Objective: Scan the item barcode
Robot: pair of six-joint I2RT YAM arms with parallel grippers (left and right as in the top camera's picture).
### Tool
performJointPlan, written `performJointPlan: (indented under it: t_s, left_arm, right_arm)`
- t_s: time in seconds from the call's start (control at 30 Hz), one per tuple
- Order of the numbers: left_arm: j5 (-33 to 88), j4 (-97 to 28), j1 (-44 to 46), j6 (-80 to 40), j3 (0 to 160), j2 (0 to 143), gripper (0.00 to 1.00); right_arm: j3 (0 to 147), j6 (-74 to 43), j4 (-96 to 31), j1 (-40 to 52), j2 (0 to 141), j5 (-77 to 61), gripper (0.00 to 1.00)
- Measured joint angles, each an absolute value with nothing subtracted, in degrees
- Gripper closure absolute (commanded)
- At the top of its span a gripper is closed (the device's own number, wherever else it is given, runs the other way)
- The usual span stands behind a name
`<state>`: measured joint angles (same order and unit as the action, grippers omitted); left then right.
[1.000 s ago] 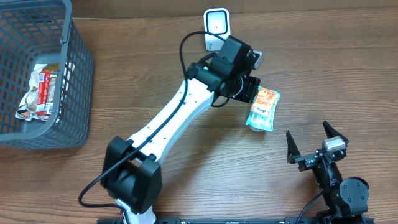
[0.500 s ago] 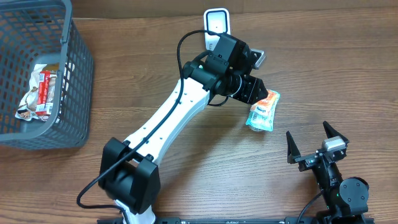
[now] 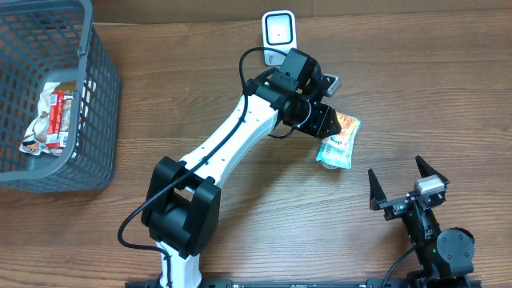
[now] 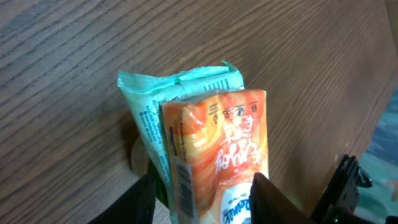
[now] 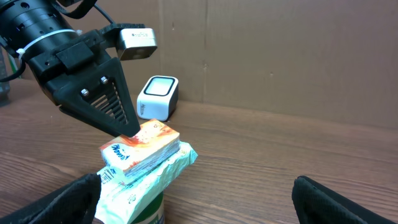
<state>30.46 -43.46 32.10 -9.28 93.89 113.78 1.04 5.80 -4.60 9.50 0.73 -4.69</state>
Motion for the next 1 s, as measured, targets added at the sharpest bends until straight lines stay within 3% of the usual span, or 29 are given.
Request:
performJointPlan:
  t_s: [0.63,0.8,1.0]
  left_arm:
    - [30.9,-43.4,32.6,-8.8,93.9,115.8,0.54]
    - [30.9,-43.5,32.9,-8.8,93.9,115.8,0.62]
    - [30.9,-43.5,33.0,-8.8,93.9,115.8,0.61]
  right_arm:
    - [1.0,5.8,-4.6,9.5,0.7,-4.7,0.00]
    - [1.0,5.8,-4.6,9.5,0.7,-4.7,0.00]
    - [1.0,5.8,-4.6,9.5,0.7,-4.7,0.00]
